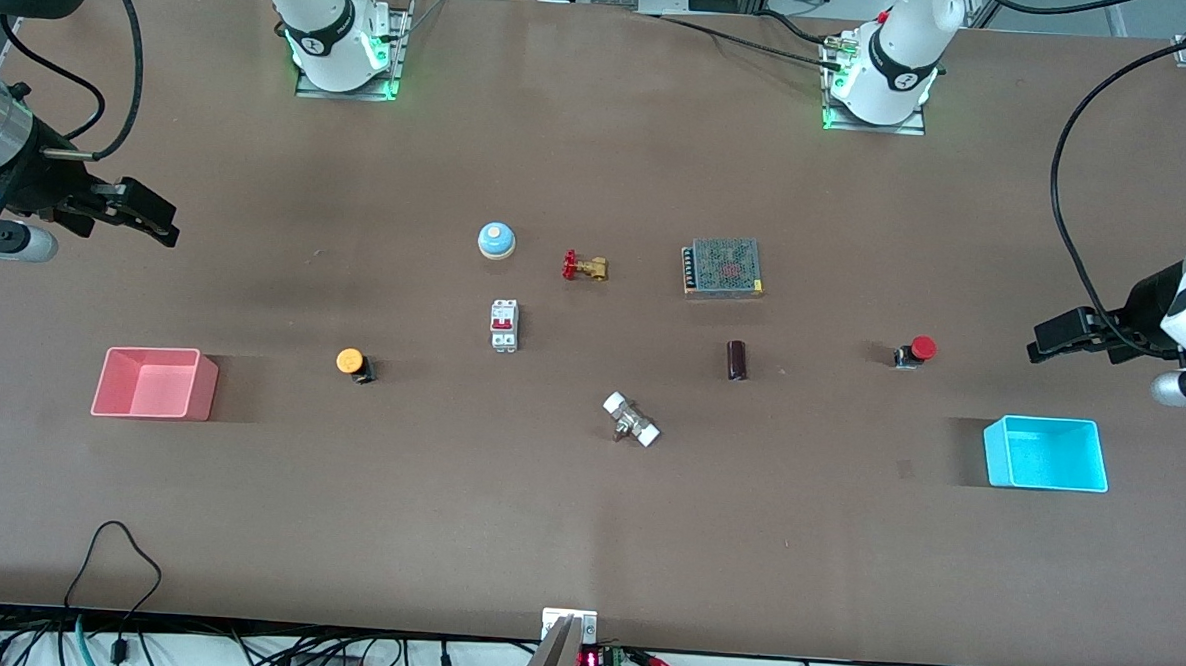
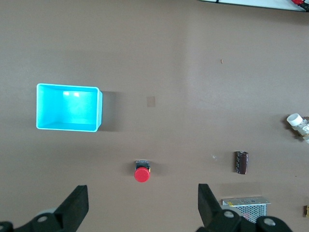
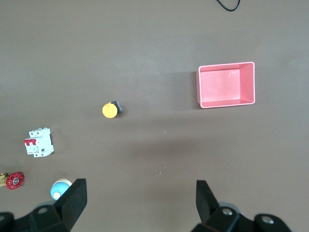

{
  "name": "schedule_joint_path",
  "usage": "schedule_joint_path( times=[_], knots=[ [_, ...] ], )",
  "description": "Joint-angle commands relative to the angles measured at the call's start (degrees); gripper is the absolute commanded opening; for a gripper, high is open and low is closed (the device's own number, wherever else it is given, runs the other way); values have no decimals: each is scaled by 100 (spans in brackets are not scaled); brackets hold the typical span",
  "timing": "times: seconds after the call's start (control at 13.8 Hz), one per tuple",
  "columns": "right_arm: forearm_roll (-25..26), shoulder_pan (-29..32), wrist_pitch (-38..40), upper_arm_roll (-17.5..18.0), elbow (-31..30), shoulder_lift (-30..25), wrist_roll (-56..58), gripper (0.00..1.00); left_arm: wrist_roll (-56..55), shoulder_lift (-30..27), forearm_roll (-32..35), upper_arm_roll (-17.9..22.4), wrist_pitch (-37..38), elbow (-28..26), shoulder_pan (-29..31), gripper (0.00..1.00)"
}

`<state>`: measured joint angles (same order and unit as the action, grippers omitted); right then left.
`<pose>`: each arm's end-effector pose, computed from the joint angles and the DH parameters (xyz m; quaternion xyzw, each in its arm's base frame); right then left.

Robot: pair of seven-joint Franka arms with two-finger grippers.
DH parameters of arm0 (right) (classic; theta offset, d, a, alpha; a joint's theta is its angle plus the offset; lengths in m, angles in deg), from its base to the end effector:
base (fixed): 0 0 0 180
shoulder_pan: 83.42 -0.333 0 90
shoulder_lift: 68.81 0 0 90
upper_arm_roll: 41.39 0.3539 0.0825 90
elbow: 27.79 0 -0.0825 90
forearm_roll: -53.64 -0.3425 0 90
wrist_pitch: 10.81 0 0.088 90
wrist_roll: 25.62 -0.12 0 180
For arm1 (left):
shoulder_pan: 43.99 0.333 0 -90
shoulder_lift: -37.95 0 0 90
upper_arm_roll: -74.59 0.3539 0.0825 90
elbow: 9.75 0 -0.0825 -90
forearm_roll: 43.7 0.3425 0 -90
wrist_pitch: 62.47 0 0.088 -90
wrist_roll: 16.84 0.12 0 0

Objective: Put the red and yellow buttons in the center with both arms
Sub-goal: 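Set the yellow button down, open the right gripper and withdraw it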

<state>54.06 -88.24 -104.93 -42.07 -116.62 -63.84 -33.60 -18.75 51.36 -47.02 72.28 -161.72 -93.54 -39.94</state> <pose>0.5473 0.0391 0.6185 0.9994 -0.0332 0.0032 0.0039 0.6045 0.0153 0.5806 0.9986 0.0366 0.0179 0.0334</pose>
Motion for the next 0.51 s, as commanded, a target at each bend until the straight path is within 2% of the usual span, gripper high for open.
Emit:
schedule_joint_path(
  times=[0.0,0.43],
  knots=[
    [-94,7,95,15,49,4,-72,100,-56,-381,120,29,510,56,-18,100],
    [-103,16,113,6,40,-5,-3,100,-30,-726,112,-15,520,-305,8,100]
  ],
)
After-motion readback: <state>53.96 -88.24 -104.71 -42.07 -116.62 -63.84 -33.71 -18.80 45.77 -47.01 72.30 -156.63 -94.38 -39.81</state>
